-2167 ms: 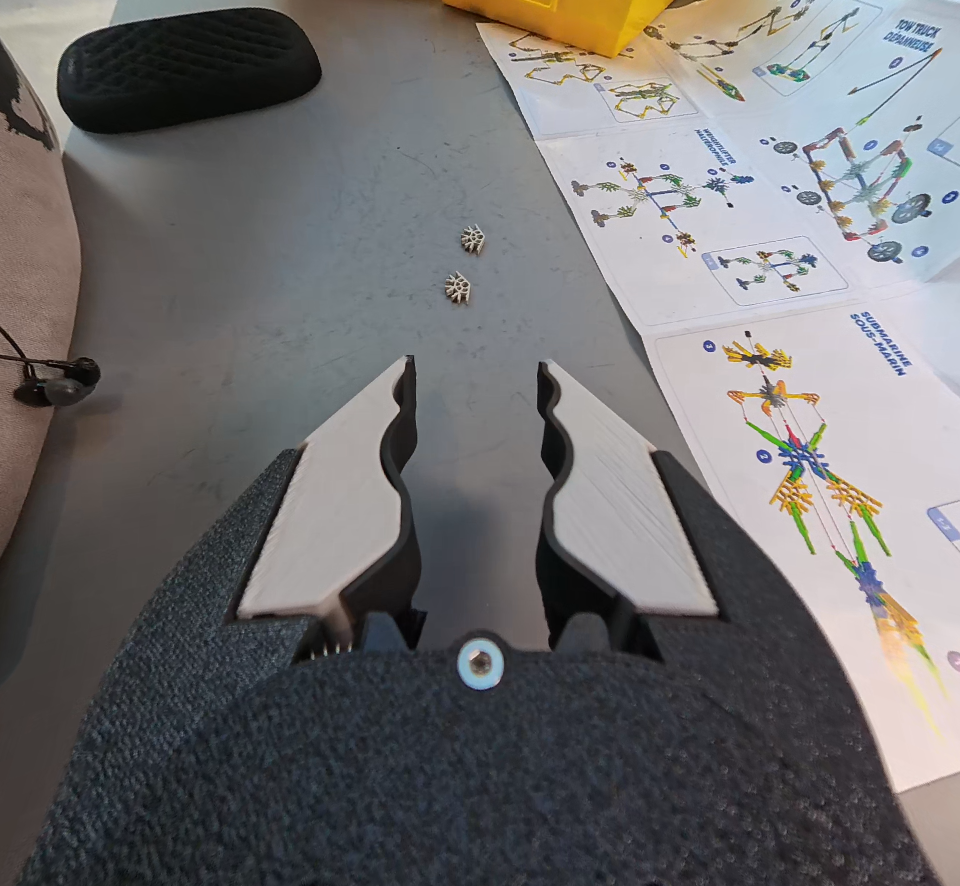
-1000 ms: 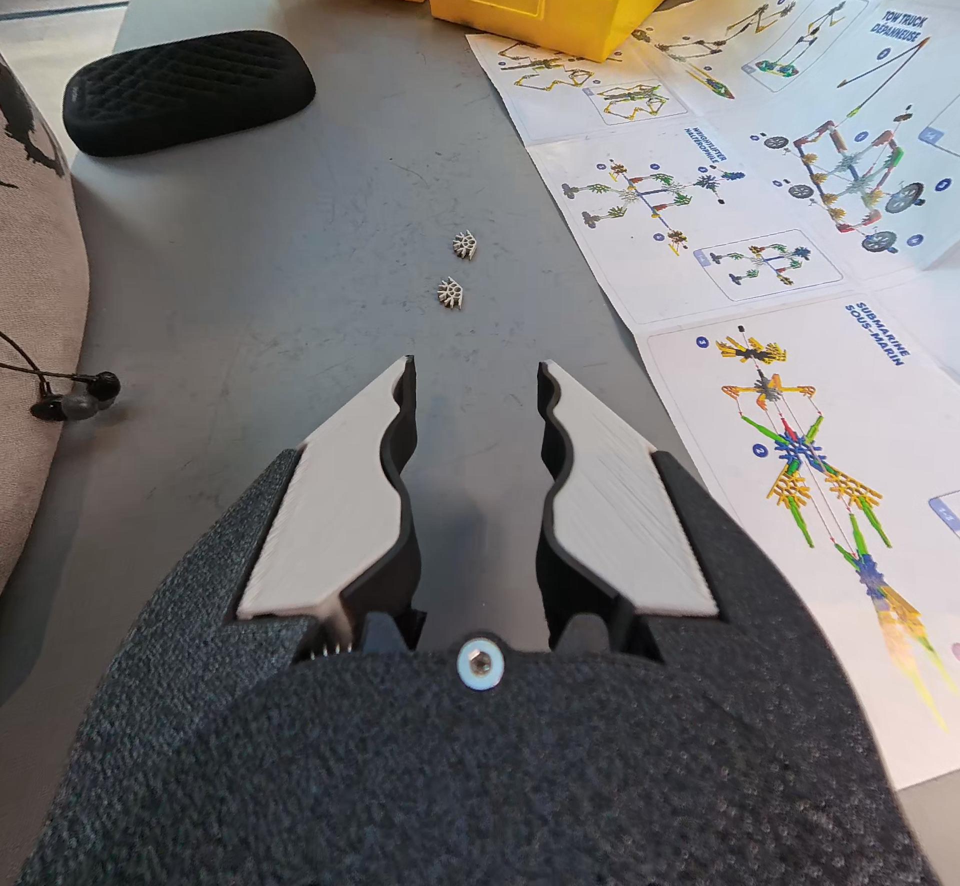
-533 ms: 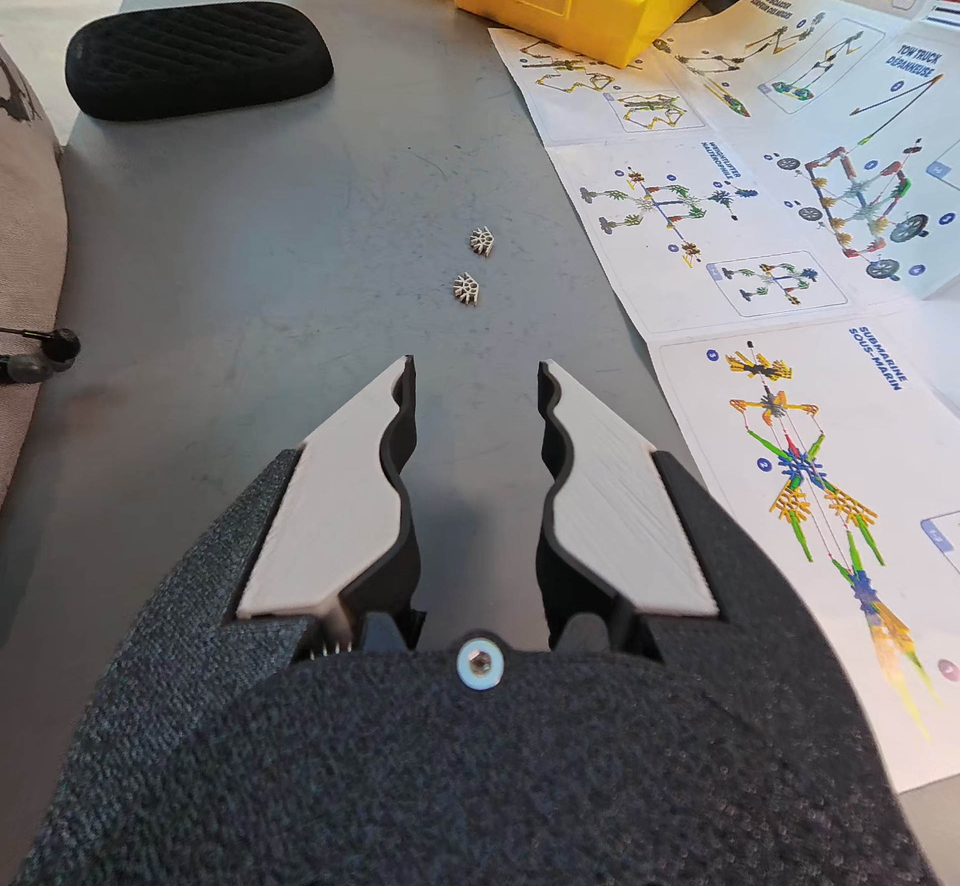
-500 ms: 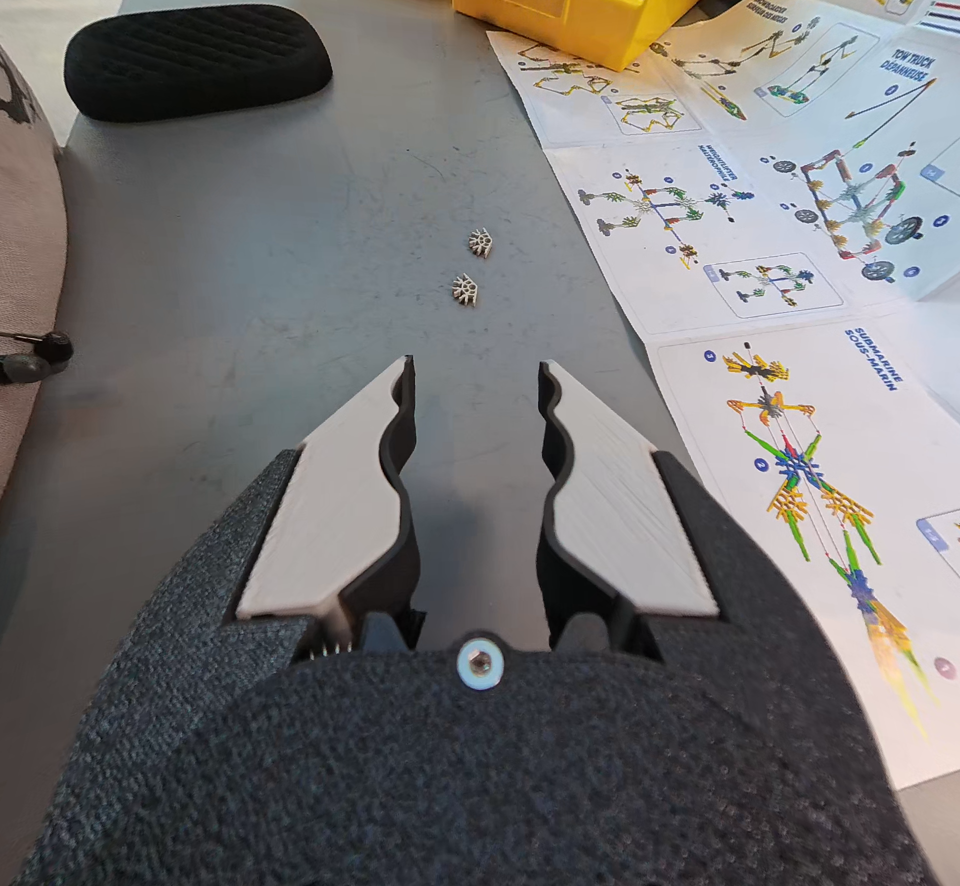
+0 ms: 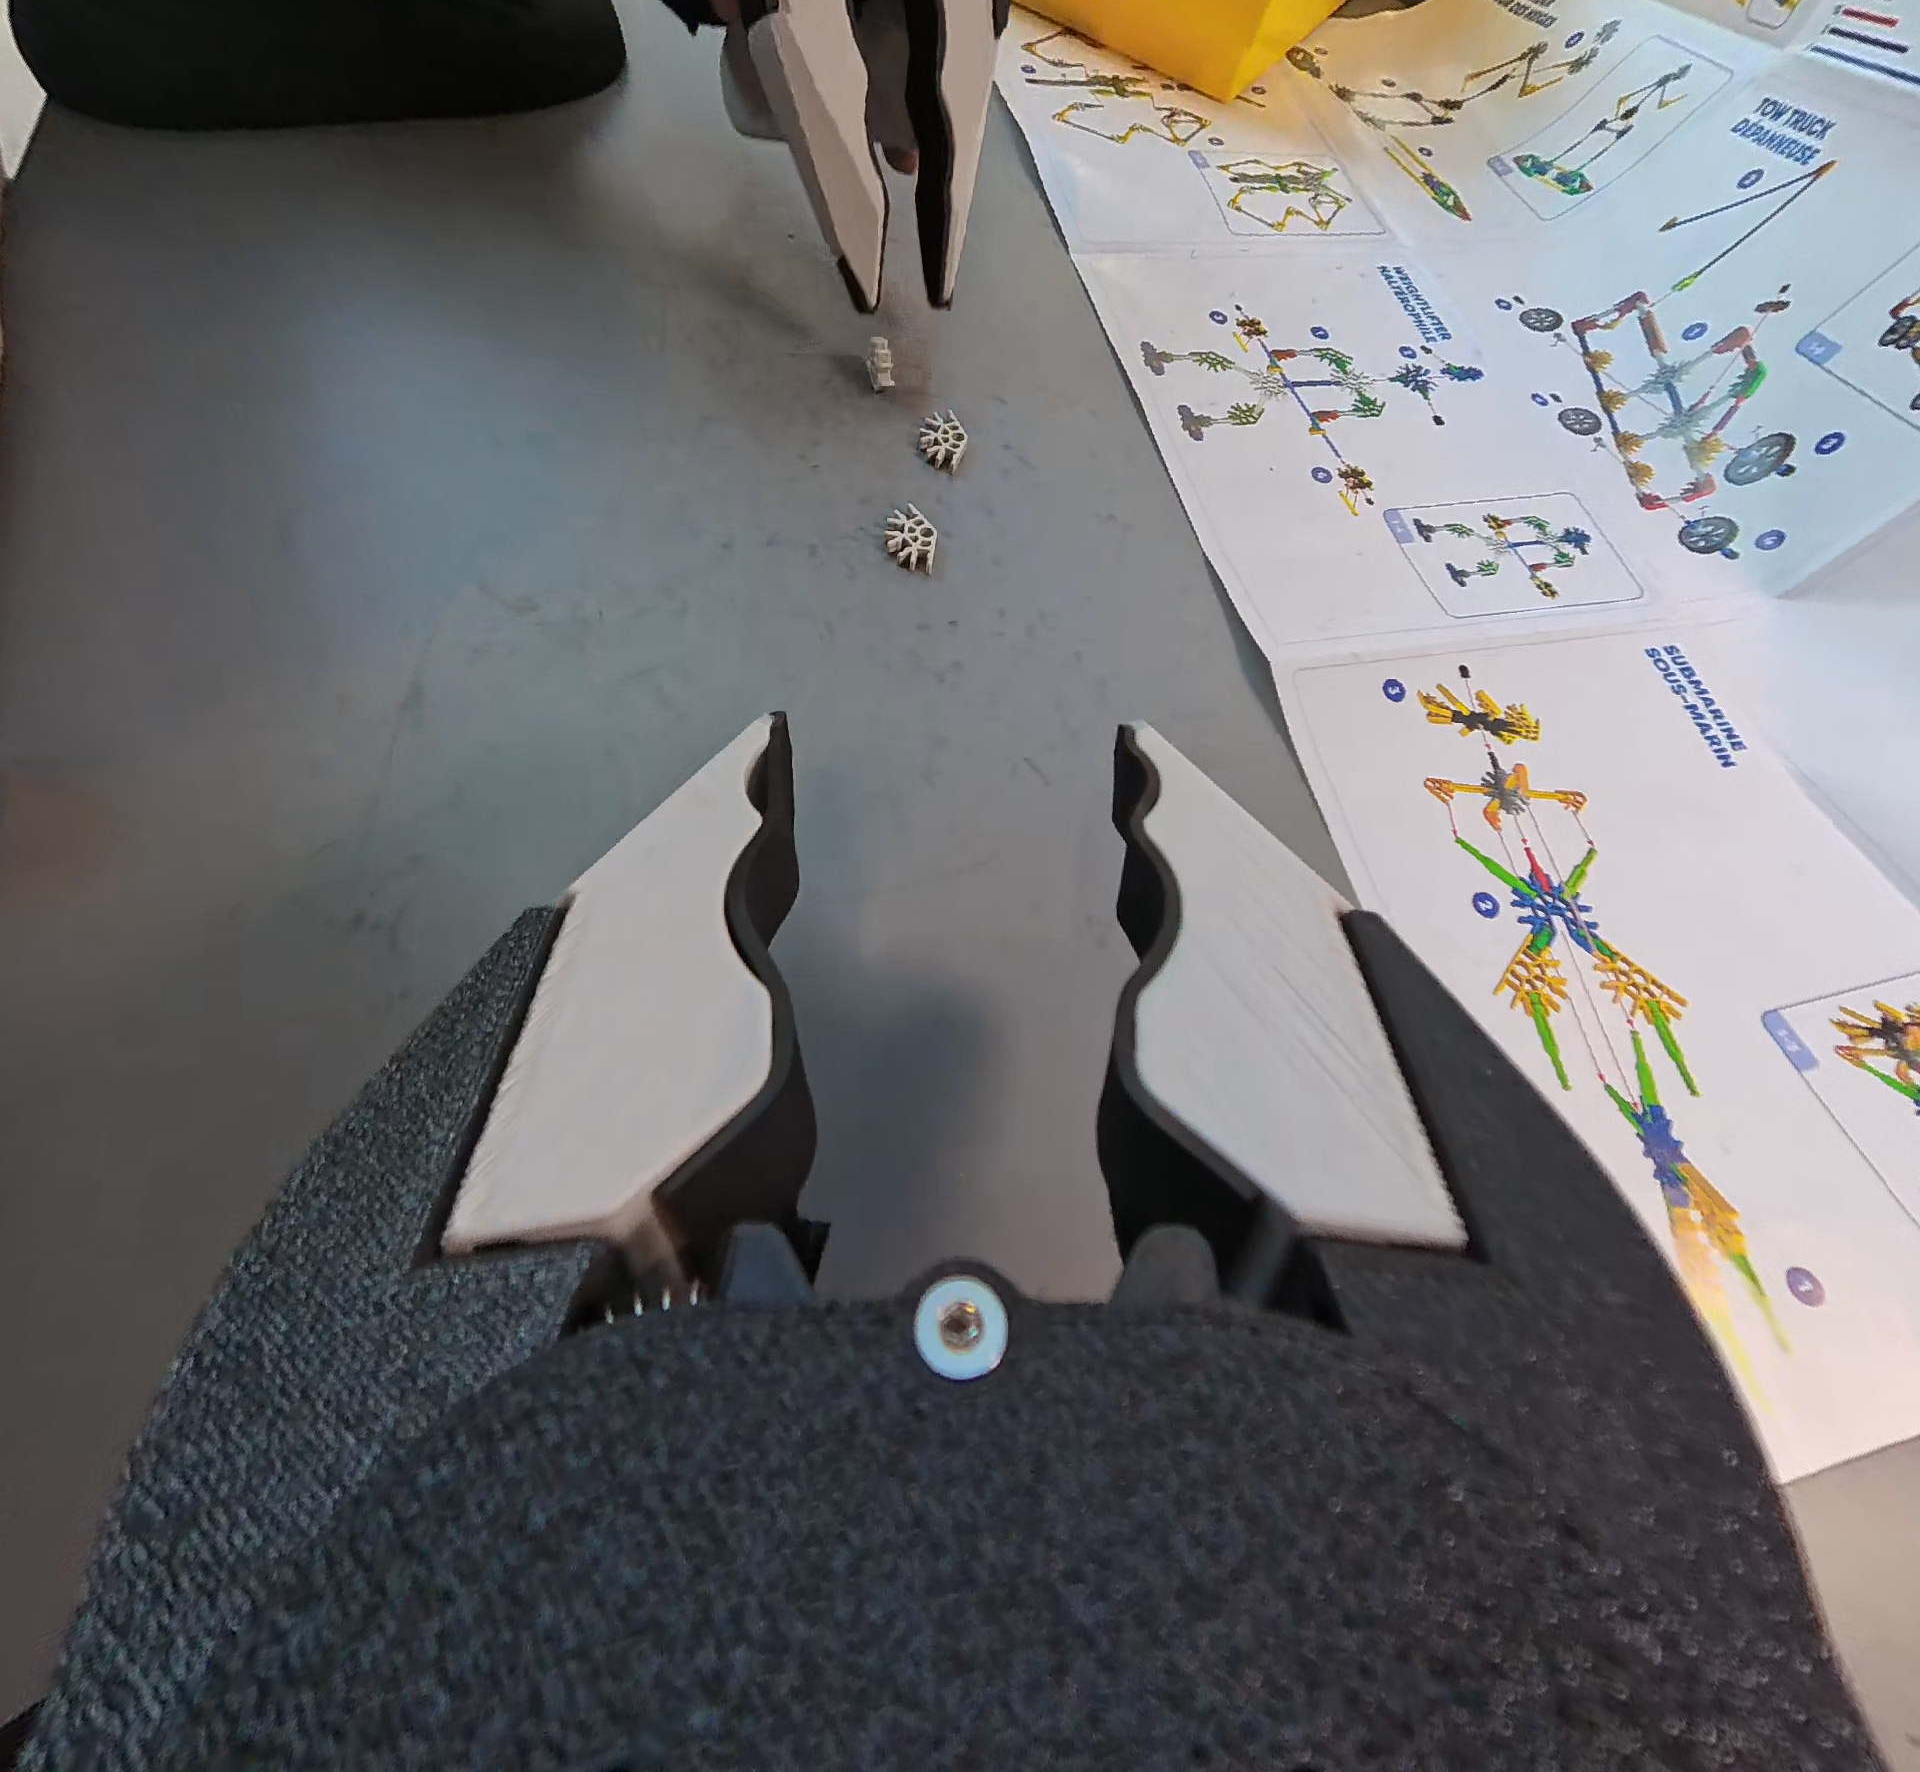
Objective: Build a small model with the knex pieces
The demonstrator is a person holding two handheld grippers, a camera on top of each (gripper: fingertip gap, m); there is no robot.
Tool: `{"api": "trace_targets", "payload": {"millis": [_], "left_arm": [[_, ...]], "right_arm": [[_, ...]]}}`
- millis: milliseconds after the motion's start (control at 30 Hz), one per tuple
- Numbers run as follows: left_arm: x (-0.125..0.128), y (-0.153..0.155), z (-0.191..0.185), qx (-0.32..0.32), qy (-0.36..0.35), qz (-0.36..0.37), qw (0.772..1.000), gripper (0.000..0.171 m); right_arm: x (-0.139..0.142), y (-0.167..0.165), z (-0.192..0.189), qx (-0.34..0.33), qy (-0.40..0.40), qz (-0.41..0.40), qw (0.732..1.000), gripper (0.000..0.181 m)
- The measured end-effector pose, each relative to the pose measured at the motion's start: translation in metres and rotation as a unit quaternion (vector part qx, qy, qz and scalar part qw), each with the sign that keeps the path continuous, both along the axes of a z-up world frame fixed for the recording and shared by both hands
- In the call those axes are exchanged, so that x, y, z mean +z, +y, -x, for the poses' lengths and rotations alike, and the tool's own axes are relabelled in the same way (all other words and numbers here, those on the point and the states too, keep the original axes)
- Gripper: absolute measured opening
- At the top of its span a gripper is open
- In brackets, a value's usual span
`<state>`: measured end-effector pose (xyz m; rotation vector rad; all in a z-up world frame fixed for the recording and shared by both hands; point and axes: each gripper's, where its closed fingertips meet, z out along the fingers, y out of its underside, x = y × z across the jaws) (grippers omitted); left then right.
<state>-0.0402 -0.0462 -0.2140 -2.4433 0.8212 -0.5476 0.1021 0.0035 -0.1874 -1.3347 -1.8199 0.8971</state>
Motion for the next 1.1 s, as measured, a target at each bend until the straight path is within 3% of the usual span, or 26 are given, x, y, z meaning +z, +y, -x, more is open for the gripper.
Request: {"api": "trace_targets", "payload": {"millis": [100, 200, 300, 433, 567, 700, 833, 1100], "left_arm": [[0.028, 0.004, 0.037, 0.052, -0.001, -0.044, 0.998, 0.028], [0.069, 0.005, 0.107, 0.149, 0.022, -0.111, 0.982, 0.033], [0.119, -0.009, 0.216, 0.282, 0.091, -0.170, 0.940, 0.034], [0.147, -0.061, 0.370, 0.458, 0.155, -0.130, 0.866, 0.036], [0.110, -0.106, 0.466, 0.573, 0.122, -0.026, 0.810, 0.033], [0.059, -0.127, 0.503, 0.614, 0.107, 0.049, 0.780, 0.028], [0.025, -0.135, 0.510, 0.618, 0.105, 0.104, 0.772, 0.018], [0.006, -0.142, 0.512, 0.613, 0.099, 0.134, 0.772, 0.013]], "right_arm": [[-0.003, -0.002, -0.001, 0.005, -0.007, -0.008, 1.000, 0.061], [-0.004, -0.003, -0.001, 0.008, -0.009, -0.011, 1.000, 0.060], [-0.004, -0.003, -0.001, 0.009, -0.010, -0.011, 1.000, 0.060], [-0.008, -0.007, -0.001, 0.019, -0.021, -0.017, 0.999, 0.057], [-0.011, -0.008, 0.000, 0.019, -0.028, -0.021, 0.999, 0.056], [-0.009, -0.003, 0.001, 0.007, -0.024, -0.013, 1.000, 0.054], [-0.009, -0.001, 0.002, 0.000, -0.025, -0.005, 1.000, 0.054], [-0.010, 0.000, 0.003, -0.001, -0.030, 0.008, 1.000, 0.054]]}}
